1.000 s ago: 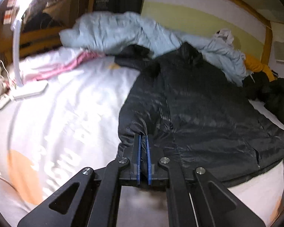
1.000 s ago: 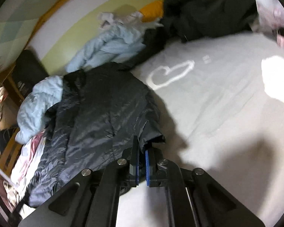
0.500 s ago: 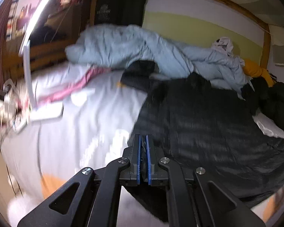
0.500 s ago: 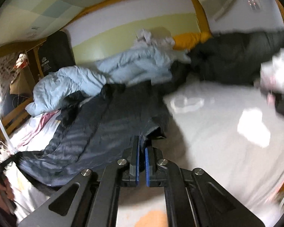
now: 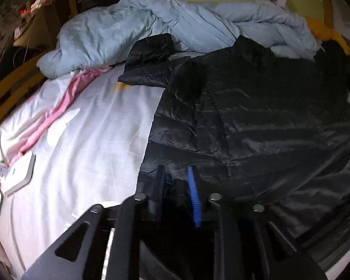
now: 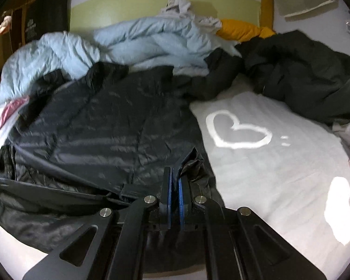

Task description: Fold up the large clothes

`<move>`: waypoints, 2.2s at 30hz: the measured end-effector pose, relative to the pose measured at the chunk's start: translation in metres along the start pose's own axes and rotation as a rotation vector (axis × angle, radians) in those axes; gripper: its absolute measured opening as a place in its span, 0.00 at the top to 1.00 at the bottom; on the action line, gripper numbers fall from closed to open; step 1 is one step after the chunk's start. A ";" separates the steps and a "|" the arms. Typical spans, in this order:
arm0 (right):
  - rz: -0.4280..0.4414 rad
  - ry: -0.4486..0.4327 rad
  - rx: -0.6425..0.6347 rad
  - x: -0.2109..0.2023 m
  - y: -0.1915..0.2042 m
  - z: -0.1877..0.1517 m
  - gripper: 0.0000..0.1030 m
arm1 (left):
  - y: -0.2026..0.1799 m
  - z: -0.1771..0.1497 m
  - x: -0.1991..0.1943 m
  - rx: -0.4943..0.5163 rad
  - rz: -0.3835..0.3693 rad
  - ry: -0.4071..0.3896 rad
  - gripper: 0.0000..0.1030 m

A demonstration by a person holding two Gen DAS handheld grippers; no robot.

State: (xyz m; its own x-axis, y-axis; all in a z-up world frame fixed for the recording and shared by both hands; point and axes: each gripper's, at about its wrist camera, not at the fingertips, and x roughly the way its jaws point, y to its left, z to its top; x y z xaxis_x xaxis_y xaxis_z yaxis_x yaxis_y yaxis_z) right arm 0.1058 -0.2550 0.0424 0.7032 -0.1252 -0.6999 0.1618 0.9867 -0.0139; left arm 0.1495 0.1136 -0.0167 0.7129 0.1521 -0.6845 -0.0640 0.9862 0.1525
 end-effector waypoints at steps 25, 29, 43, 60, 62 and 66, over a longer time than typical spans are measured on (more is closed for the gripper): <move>0.119 -0.153 -0.005 -0.048 -0.010 -0.002 0.10 | -0.050 -0.022 -0.074 0.157 -0.225 -0.099 0.00; 0.185 -0.002 -0.020 -0.017 0.002 -0.009 0.10 | -0.059 -0.022 -0.044 0.166 -0.146 -0.068 0.00; 0.007 -0.013 -0.018 0.013 -0.006 -0.010 0.10 | -0.032 -0.012 -0.026 -0.003 -0.162 -0.124 0.00; 0.019 -0.202 -0.037 -0.043 -0.014 -0.002 0.09 | -0.017 -0.008 -0.078 0.023 -0.183 -0.190 0.00; 0.040 -0.190 -0.018 -0.040 -0.018 -0.001 0.09 | -0.013 -0.009 -0.074 0.003 -0.193 -0.169 0.00; 0.100 -0.129 0.015 -0.026 -0.024 0.001 0.09 | -0.001 -0.008 -0.058 -0.058 -0.195 -0.091 0.00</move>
State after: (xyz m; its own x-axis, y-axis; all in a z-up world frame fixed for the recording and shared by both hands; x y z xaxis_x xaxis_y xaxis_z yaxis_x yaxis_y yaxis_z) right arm 0.0842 -0.2756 0.0611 0.7990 -0.0399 -0.5999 0.0966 0.9934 0.0626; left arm 0.1023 0.1041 0.0172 0.7754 -0.0461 -0.6297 0.0434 0.9989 -0.0197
